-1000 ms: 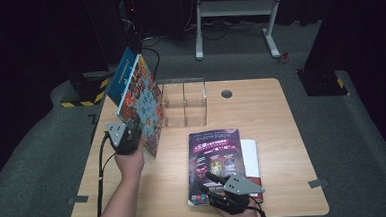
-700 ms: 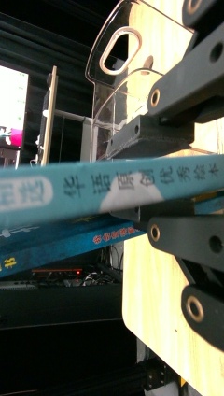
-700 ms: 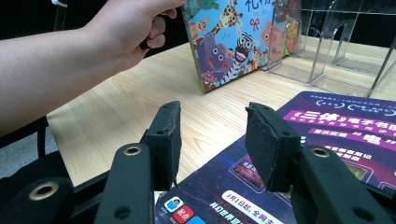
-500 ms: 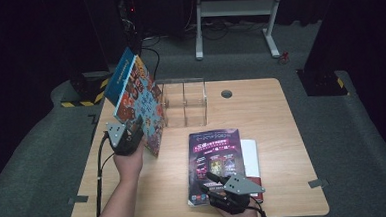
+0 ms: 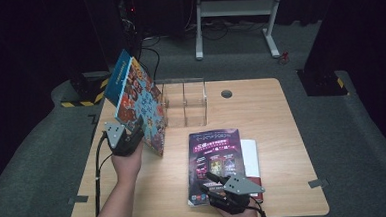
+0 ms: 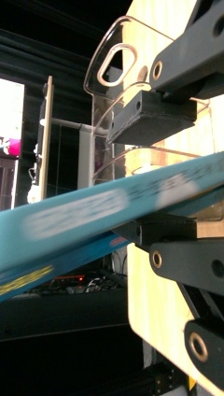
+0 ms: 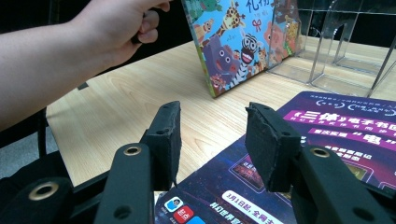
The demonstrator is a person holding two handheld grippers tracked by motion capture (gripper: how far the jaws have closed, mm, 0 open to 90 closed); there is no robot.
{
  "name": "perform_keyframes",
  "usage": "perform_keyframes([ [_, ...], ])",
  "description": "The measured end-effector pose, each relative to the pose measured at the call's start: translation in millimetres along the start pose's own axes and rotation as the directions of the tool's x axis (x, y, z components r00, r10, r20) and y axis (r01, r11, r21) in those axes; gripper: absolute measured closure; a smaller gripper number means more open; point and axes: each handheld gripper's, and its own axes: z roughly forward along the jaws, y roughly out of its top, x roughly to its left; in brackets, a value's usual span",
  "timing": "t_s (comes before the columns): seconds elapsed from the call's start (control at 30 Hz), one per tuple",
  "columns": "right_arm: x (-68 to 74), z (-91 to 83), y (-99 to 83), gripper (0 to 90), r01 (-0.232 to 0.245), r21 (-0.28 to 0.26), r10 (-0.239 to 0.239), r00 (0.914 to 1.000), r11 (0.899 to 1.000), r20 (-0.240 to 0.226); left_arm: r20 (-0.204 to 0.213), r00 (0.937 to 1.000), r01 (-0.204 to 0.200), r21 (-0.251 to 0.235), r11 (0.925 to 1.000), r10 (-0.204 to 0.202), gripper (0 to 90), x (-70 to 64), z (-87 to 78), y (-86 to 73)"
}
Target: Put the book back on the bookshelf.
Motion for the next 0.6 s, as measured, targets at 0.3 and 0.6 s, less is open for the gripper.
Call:
perform_keyframes([
  [0.3, 0.6, 1.4, -0.4, 55.5, 0.002, 0.002, -0.002, 1.0, 1.0, -0.009, -0.027, 0.9996, -0.003, -0.036, 0.9993, 0.002, 58.7, 11.5, -13.0, 17.1],
  [0.6, 0.7, 2.0, -0.7, 55.5, 0.003, 0.005, -0.003, 1.0, 1.0, -0.008, 0.01, 0.9999, -0.006, -0.022, 0.9997, 0.006, 53.2, 17.2, -26.2, 15.5],
])
